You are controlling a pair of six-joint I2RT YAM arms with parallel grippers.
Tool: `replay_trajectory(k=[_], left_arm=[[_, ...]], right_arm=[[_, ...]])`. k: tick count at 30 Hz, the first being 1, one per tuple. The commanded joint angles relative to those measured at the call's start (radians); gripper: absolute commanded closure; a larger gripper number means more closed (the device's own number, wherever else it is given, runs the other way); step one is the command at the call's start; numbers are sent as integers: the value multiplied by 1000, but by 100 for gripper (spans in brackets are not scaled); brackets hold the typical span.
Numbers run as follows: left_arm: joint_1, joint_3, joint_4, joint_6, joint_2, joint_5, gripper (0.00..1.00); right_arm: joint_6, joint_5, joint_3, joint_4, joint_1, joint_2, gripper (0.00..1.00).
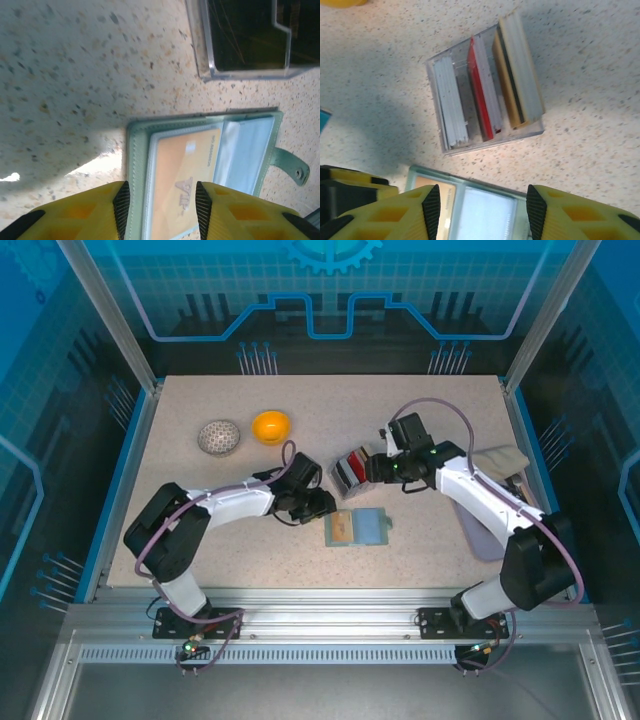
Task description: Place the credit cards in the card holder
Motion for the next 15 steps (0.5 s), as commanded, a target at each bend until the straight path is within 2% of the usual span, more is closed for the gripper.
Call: replay_trajectory(k=[1, 9, 12, 15], left_arm=[[35, 39, 4, 5, 2, 30, 56], [105, 140, 21, -33, 92, 78, 52], [126, 195, 11, -46, 134, 85, 52], [138, 246, 12, -59, 183, 101, 52]], right_arm=[[-74, 88, 67, -87, 14, 44, 49], [-129, 67, 176, -118, 57, 151, 53], [-143, 101, 214, -131, 79, 190, 53], [-145, 164, 253, -154, 101, 235, 58]])
